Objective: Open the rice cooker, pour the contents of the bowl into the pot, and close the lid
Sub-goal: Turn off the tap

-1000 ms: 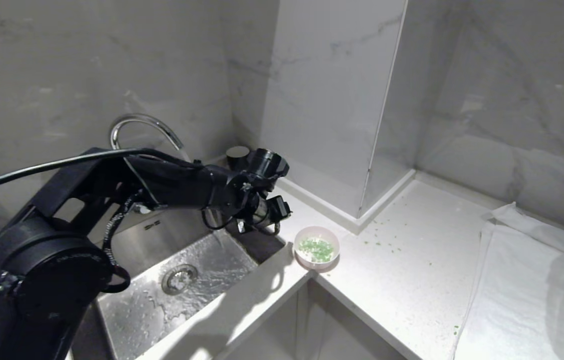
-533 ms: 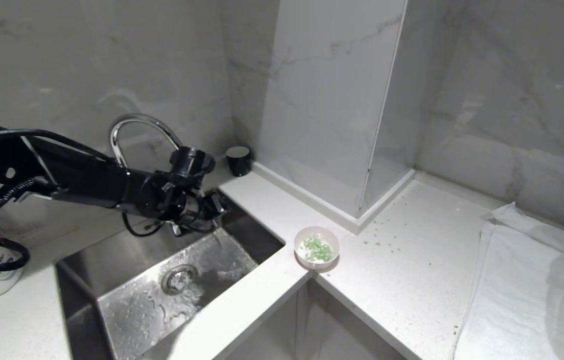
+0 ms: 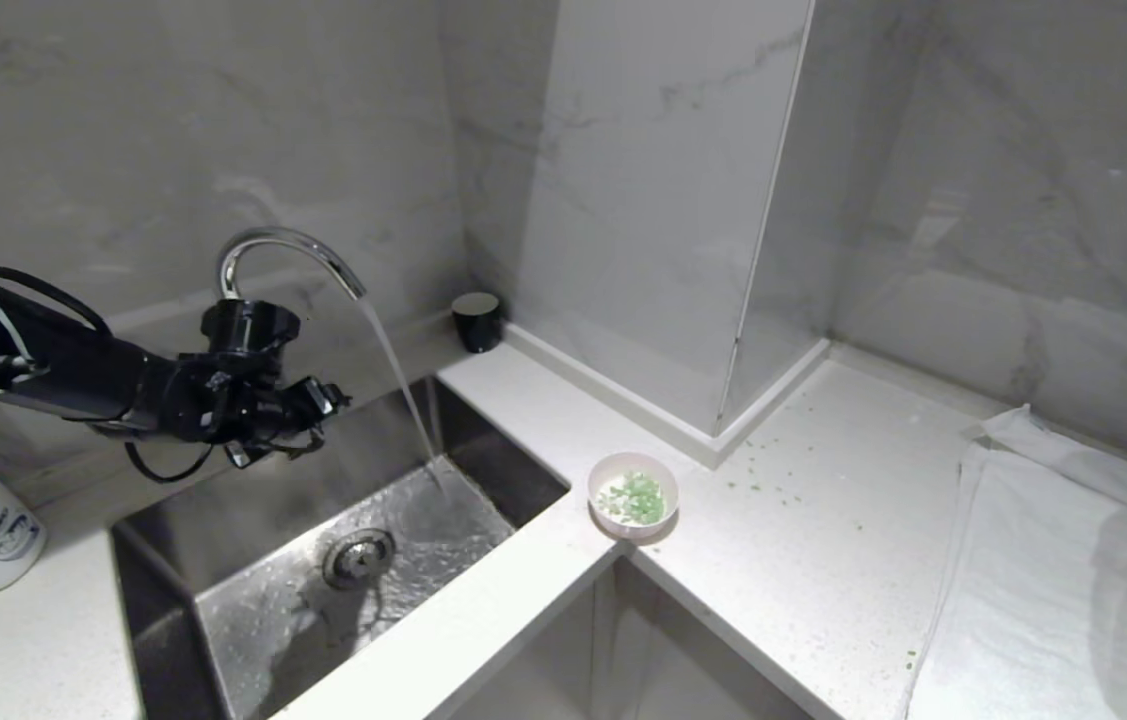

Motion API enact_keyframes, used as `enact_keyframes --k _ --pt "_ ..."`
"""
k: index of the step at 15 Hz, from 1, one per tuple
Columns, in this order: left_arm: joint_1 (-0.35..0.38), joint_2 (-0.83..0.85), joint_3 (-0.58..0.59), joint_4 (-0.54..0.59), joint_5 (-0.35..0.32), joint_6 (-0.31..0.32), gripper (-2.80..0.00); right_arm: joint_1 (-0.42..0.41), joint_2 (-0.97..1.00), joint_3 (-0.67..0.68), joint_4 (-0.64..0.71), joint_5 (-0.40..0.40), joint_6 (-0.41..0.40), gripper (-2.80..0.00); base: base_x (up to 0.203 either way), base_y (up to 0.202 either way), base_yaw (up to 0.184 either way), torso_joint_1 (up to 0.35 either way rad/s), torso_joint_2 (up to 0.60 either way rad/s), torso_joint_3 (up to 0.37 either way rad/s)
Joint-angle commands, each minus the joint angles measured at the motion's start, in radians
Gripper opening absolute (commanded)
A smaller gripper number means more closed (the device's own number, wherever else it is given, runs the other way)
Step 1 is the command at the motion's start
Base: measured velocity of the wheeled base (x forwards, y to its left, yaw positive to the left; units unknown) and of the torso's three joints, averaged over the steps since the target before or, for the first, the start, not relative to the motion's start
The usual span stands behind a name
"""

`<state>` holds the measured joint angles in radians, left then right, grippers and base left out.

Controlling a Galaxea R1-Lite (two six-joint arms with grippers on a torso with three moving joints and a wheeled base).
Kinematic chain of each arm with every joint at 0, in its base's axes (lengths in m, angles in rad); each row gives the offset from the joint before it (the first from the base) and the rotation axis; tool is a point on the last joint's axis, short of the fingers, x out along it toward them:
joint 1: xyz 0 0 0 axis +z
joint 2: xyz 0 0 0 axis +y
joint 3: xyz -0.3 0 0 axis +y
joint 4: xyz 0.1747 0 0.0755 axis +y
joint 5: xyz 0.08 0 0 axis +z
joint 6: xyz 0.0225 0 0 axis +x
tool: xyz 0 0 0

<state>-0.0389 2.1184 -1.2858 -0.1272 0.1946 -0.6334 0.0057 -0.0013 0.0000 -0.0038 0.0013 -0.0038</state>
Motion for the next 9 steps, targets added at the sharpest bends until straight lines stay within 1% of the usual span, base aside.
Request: enact_keyframes --k 1,2,3,5,9 --pt "0.069 0.088 -0.048 -0.015 0.005 -0.005 0.0 0.0 0.001 0.002 -0.001 0.0 -0.001 -2.8 0.0 0.0 0.0 0.0 0.0 0.0" --pt "0.094 0.12 -0.083 -0.02 0.014 -0.007 0.0 0.0 0.001 0.002 -0.001 0.0 -0.001 -2.8 0.0 0.0 0.0 0.0 0.0 0.0" --pt "0.115 0.161 -0.127 -0.029 0.039 -0.009 0.0 0.0 0.001 0.002 -0.001 0.0 -0.001 -2.8 0.0 0.0 0.0 0.0 0.0 0.0" --pt "0.151 0.22 -0.203 -0.044 0.138 -0.011 0.0 0.0 0.001 0.002 -0.001 0.0 -0.001 -2.8 0.0 0.0 0.0 0.0 0.0 0.0" --pt "0.165 0.253 -0.235 -0.049 0.143 -0.01 0.0 0.0 0.001 0.002 -0.001 0.0 -0.001 -2.8 0.0 0.0 0.0 0.0 0.0 0.0"
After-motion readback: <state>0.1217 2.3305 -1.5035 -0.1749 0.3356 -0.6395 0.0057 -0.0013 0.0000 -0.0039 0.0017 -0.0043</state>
